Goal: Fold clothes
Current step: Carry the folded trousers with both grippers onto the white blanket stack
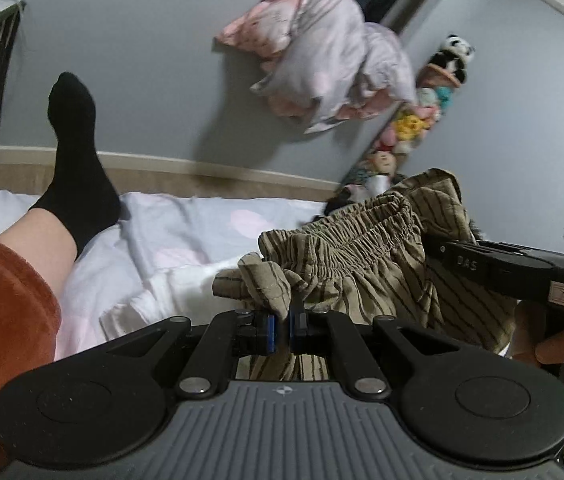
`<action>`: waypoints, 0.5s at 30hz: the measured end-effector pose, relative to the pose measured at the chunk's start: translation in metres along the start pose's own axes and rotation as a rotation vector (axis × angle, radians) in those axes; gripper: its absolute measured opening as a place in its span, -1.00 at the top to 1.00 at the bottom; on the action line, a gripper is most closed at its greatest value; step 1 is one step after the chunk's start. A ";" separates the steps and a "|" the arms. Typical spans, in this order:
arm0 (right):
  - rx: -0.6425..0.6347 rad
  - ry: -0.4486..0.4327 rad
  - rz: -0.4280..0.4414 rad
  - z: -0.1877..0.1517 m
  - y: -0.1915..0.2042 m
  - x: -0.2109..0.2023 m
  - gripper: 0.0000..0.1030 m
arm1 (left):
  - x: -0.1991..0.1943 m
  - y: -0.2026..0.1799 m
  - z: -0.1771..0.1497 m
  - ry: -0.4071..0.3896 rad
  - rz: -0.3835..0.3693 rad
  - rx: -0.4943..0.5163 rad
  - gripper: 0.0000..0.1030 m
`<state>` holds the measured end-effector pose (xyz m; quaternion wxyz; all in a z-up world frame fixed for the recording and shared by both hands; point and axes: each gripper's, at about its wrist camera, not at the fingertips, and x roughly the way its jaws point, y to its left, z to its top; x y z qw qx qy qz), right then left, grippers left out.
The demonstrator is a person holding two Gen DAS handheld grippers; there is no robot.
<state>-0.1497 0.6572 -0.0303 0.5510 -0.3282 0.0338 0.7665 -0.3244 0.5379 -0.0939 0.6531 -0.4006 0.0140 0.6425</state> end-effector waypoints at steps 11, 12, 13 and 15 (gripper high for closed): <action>-0.001 0.073 0.068 -0.017 0.018 0.074 0.61 | 0.024 0.011 -0.011 0.020 0.111 0.054 0.85; 0.008 0.072 0.060 -0.017 0.017 0.073 0.53 | 0.024 0.010 -0.012 0.014 0.117 0.065 0.82; 0.020 0.065 0.048 -0.017 0.014 0.069 0.48 | 0.022 0.009 -0.013 0.006 0.122 0.077 0.79; 0.045 0.046 0.017 -0.016 0.009 0.058 0.26 | 0.019 0.007 -0.015 -0.010 0.132 0.095 0.65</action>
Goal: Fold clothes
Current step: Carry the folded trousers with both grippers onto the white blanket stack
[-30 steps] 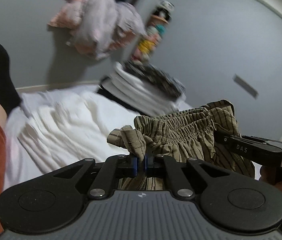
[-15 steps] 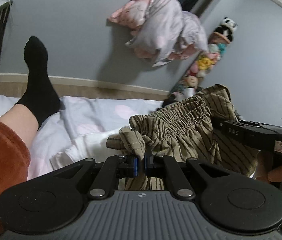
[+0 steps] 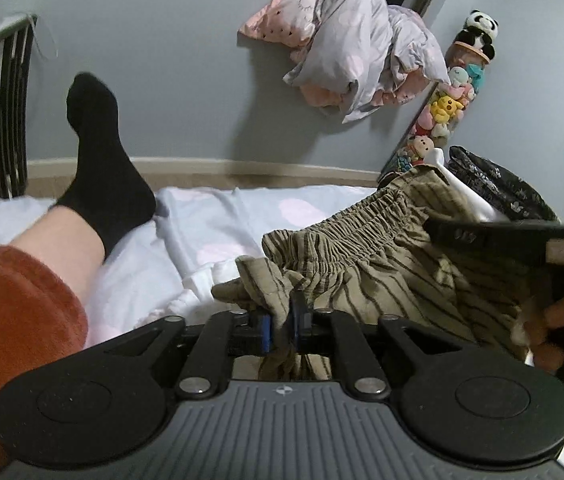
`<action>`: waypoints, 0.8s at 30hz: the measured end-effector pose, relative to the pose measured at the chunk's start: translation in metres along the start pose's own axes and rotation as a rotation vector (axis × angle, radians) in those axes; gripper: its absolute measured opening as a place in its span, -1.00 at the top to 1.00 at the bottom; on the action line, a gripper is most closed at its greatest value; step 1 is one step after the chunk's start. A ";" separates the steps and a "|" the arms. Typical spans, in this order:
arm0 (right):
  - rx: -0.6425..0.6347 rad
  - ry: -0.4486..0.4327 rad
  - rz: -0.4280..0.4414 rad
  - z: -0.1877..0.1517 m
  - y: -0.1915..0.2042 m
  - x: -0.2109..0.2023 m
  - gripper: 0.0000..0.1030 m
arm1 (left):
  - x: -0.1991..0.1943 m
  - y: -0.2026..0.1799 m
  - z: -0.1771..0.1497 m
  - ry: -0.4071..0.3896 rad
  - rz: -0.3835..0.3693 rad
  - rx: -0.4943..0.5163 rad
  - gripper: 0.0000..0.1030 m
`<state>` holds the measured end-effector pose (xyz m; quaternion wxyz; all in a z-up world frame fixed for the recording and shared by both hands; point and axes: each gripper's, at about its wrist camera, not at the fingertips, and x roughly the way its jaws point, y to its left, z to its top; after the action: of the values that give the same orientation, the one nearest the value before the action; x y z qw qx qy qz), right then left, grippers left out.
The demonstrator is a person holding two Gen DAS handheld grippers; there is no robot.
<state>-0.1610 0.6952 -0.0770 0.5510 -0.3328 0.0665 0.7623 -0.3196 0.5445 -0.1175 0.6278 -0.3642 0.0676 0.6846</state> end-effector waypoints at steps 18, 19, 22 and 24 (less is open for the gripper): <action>0.103 -0.089 -0.080 -0.010 -0.026 -0.091 0.72 | -0.048 0.001 0.012 -0.193 -0.094 0.050 0.11; 0.099 -0.085 -0.081 -0.015 -0.026 -0.093 0.74 | -0.048 -0.002 0.011 -0.193 -0.117 0.064 0.11; 0.114 -0.064 -0.055 -0.029 -0.032 -0.091 0.85 | -0.044 -0.015 0.002 -0.172 -0.170 0.111 0.12; 0.127 -0.052 -0.031 -0.037 -0.037 -0.088 0.87 | -0.039 -0.024 -0.005 -0.151 -0.194 0.144 0.12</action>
<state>-0.0970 0.6227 -0.0444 0.5845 -0.2781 0.0952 0.7563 -0.2982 0.5152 -0.0896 0.7187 -0.2704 0.0334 0.6397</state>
